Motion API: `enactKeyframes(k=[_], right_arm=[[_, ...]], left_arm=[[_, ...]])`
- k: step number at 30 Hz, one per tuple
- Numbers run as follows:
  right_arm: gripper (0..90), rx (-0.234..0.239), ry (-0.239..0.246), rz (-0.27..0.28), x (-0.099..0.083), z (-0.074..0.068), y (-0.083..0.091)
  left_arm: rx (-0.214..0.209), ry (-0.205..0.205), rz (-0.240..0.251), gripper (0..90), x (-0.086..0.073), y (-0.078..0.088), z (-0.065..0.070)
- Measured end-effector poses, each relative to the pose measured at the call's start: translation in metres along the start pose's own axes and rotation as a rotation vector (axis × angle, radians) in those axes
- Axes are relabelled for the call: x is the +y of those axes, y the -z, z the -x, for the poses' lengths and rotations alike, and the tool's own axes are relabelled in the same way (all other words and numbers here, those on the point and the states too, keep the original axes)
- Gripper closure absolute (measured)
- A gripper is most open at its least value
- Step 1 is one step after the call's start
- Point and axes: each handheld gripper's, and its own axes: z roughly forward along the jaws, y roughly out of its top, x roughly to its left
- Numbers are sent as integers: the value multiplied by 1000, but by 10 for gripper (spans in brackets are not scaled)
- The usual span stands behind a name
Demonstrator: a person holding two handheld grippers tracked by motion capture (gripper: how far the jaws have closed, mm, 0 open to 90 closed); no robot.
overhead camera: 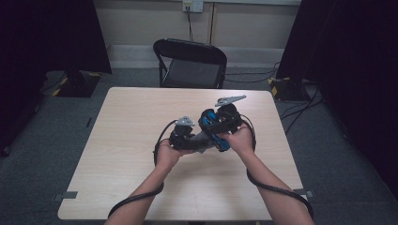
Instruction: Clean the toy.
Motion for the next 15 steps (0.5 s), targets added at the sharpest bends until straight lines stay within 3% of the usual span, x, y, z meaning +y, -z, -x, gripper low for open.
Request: enactKeyframes(k=[15], right_arm=[[259,-4,-23,18,10,0,0]], left_arm=[[-40,-59,-58,703,-7,-24,23]])
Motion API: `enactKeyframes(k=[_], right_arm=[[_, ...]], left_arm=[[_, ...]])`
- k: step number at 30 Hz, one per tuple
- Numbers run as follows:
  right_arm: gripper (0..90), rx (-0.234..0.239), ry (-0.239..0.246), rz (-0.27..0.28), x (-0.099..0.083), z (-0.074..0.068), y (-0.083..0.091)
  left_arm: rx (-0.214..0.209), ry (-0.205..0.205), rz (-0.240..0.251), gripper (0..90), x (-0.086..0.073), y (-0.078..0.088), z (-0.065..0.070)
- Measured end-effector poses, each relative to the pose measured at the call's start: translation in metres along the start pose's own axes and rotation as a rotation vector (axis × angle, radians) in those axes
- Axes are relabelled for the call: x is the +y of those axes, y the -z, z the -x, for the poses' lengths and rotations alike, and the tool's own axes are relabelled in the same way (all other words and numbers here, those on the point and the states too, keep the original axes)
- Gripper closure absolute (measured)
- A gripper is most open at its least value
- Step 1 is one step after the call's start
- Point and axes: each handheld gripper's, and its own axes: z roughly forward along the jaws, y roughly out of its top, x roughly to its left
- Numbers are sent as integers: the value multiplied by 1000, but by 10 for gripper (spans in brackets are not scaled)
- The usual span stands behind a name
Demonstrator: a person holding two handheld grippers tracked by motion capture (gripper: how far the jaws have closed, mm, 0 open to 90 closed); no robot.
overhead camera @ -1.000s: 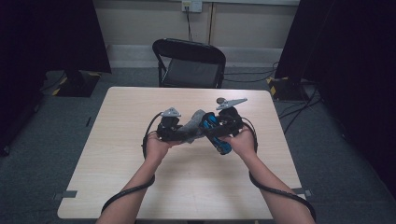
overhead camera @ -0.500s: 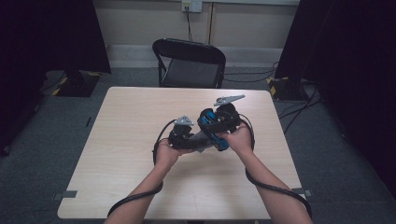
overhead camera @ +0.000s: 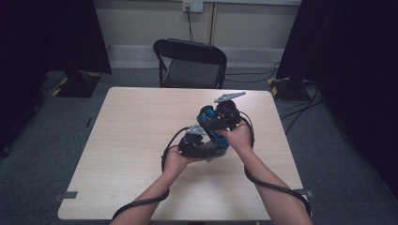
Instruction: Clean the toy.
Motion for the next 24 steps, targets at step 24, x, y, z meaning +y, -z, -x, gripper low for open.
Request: enactKeyframes(k=[24], right_arm=[[259,-65,-74,13,-12,29,15]], left_arm=[[-36,-73,-101,699,-16,19,11]])
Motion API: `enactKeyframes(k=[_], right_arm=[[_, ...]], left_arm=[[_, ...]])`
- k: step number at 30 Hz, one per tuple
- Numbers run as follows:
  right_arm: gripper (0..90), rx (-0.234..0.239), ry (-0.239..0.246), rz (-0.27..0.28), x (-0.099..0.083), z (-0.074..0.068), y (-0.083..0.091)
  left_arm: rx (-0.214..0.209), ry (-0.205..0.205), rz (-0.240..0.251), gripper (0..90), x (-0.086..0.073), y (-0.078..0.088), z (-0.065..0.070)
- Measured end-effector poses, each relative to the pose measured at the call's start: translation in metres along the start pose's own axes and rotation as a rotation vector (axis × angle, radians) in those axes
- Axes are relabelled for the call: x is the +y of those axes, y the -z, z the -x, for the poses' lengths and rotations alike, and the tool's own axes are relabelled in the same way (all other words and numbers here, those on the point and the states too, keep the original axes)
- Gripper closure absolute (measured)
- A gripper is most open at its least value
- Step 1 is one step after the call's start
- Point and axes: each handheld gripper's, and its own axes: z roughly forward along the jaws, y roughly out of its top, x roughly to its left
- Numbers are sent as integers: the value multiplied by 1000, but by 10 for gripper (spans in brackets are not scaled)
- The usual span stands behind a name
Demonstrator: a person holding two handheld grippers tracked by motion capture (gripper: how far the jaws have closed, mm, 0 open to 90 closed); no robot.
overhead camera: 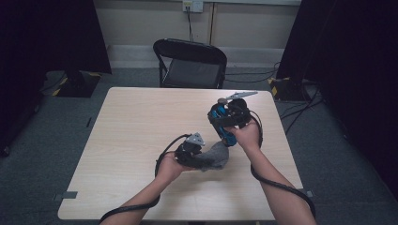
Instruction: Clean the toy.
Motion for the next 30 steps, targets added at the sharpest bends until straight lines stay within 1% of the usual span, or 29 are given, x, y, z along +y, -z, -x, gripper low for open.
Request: enactKeyframes(k=[4,6,7,10,11,12,17,21,22,23,27,30], right_arm=[[259,-18,-17,-11,-9,10,4],[259,-30,-21,-18,-14,15,6],[259,-36,-22,-24,-17,18,7],[259,-54,-35,-40,-26,29,10],[259,-60,-42,-43,-29,32,12],[259,-64,-45,-49,-32,35,13],[259,-85,-59,-64,-44,47,19],[259,-96,-75,-72,-52,55,23],[259,-102,-77,-76,-54,57,24],[259,-105,-80,-76,-56,59,25],[259,-114,-96,-81,-63,66,27],[259,-118,-101,-84,-65,68,28]], left_arm=[[46,19,3,699,-7,13,-10],[71,19,-1,699,-9,19,-15],[77,29,3,699,-11,23,-17],[103,34,10,699,-14,31,-24],[111,41,16,699,-15,34,-26],[120,44,10,699,-16,36,-29],[162,71,21,699,-21,46,-40],[182,96,26,699,-24,54,-48],[186,96,33,699,-25,56,-49],[189,98,28,699,-26,58,-50],[199,108,37,699,-28,62,-53],[207,109,33,699,-29,64,-54]])
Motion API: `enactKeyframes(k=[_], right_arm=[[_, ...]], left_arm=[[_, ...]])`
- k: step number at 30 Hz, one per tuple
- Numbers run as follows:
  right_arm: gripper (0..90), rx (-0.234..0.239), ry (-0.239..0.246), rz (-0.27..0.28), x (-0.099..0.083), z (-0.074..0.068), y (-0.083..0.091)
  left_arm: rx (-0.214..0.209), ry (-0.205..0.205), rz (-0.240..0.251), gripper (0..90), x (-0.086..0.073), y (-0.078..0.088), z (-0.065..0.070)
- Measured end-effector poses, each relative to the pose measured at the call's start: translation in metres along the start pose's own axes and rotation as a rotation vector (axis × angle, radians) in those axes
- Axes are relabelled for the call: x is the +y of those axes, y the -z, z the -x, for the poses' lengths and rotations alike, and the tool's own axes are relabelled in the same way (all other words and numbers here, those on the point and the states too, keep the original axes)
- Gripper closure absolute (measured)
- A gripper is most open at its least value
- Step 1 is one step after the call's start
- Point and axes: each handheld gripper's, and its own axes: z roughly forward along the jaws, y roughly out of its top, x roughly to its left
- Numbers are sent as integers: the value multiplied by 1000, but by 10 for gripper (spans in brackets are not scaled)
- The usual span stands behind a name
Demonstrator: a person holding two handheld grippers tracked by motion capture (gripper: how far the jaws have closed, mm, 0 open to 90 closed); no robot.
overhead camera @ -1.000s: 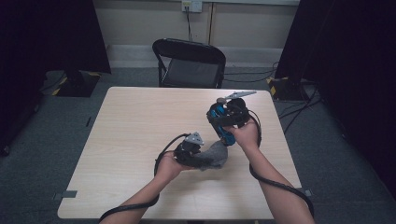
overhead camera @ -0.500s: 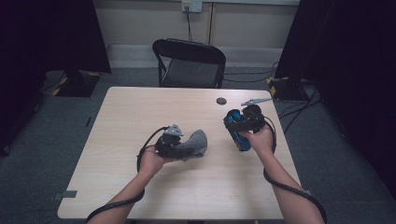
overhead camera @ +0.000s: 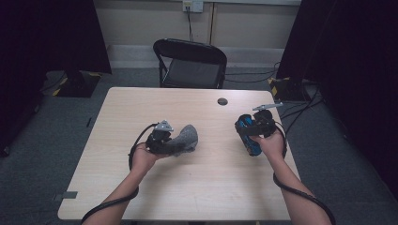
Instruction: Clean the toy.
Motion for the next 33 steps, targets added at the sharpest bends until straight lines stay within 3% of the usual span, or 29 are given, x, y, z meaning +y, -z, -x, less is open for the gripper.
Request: enactKeyframes(k=[33], right_arm=[[259,-57,-36,-59,-26,30,0]], left_arm=[[76,34,8,699,-10,19,-23]])
